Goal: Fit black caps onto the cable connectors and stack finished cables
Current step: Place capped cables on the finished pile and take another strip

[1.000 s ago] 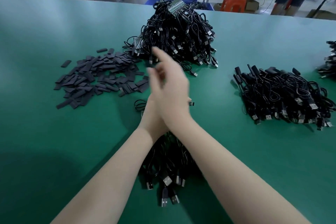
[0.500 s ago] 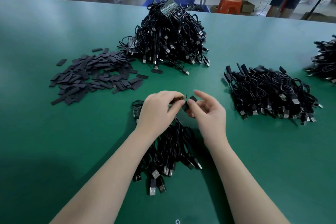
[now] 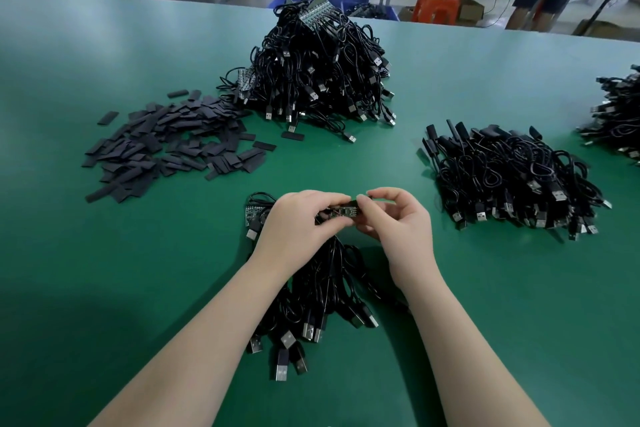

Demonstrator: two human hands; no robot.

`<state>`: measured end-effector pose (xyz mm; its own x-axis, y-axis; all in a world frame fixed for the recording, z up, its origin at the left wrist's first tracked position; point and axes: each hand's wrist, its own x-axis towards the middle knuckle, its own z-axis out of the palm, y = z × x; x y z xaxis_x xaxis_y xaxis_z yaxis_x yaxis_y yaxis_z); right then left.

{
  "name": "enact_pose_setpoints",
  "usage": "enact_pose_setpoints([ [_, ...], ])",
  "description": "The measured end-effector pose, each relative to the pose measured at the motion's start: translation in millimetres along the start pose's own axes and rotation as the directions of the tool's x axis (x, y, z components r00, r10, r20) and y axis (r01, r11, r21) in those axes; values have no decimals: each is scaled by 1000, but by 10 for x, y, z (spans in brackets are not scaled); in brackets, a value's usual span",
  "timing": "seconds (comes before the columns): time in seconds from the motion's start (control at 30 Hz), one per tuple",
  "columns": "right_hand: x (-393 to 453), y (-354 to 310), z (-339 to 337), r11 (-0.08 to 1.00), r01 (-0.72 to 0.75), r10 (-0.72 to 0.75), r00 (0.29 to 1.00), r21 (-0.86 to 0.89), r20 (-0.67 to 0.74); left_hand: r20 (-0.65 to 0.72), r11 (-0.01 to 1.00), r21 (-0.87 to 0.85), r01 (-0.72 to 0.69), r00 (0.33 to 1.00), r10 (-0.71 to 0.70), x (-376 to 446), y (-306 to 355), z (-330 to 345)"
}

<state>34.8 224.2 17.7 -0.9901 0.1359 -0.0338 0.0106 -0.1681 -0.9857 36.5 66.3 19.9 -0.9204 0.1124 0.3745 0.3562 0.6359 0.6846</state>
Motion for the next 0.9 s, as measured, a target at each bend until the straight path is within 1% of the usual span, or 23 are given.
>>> enact_pose_setpoints([
  [0.23, -19, -25, 5, 999, -32, 31, 999, 42, 22, -12, 1000, 18, 15, 1000, -15, -11, 9, 6],
  [0.37, -30, -55, -17, 998, -49, 41, 988, 50, 151, -18, 999, -36, 20, 1000, -20, -5, -8, 2],
  [0.47, -42, -53, -11, 1000, -4, 4, 977, -2, 211, -21, 998, -67, 20, 1000, -21, -4, -28, -2],
  [0.6, -50, -58, -7, 997, 54, -40, 978, -62, 206, -18, 994, -104, 24, 1000, -26, -7, -44, 10],
  [0.7, -50, -48, -6, 993, 70, -52, 981, -90, 189, -21, 990, -142, 20, 1000, -23, -6, -48, 15],
  [0.9, -54, -63, 17, 987, 106, -87, 984, -120, 156, -1, 989, -151, -6, 1000, 6, -4, -38, 18],
])
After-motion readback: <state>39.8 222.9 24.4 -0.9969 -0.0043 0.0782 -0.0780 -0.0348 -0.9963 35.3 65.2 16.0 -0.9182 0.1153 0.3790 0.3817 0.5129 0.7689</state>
